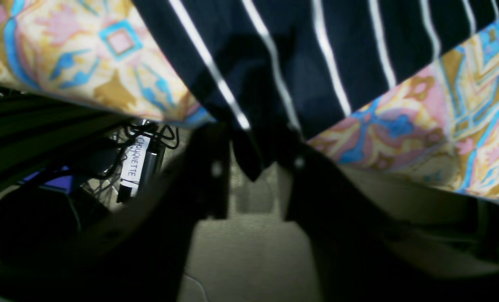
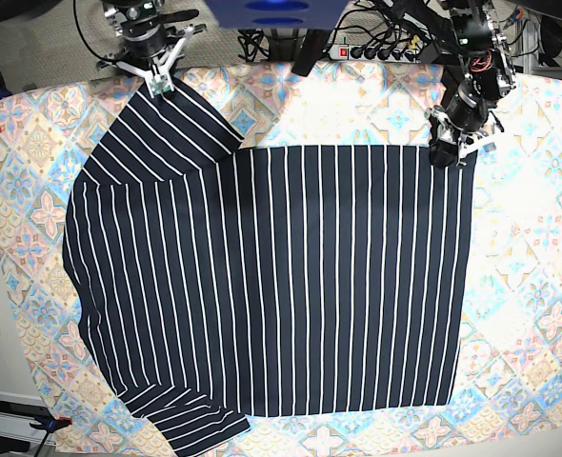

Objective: Fold the T-shirt properly
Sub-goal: 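Lower the right gripper to the folded sleeve corner and grasp it, then lift both grippers and pull the shirt edge toward the robot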

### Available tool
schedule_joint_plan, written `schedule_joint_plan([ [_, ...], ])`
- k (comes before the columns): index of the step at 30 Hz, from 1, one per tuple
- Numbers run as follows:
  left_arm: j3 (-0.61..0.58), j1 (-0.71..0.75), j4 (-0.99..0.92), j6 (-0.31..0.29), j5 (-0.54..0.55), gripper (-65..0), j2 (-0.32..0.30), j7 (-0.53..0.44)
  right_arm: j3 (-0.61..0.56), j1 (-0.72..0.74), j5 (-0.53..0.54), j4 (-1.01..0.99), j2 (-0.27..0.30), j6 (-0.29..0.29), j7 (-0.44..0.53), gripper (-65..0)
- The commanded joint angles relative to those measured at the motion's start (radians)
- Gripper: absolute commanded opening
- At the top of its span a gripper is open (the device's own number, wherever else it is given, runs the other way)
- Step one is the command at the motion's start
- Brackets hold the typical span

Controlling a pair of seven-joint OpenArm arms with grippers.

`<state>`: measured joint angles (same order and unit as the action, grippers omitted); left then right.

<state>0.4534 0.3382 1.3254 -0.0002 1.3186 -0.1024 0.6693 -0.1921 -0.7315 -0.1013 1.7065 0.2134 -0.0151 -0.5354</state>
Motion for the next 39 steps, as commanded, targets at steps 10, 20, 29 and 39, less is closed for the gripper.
schedule_joint_plan([
  [10,0.0,0.028,0.01,-0.002,0.006,-65.0,-0.009,0.028,0.032,-0.036,0.015,0.051,0.001,0.014,0.013,-64.8],
  [20,0.0,0.129,0.015,-0.004,0.005,-65.0,-0.041,0.069,0.138,-0.138,0.015,0.106,0.004,0.016,0.014,-64.8],
  [29,0.0,0.263,0.121,-0.004,0.005,-65.0,-0.072,0.069,0.196,-0.227,0.015,0.106,0.004,0.017,0.021,-64.9],
  [39,-0.002,0.328,0.122,-0.004,0.005,-65.0,-0.07,0.143,0.253,-0.317,0.015,0.106,0.005,0.019,0.093,-64.9],
])
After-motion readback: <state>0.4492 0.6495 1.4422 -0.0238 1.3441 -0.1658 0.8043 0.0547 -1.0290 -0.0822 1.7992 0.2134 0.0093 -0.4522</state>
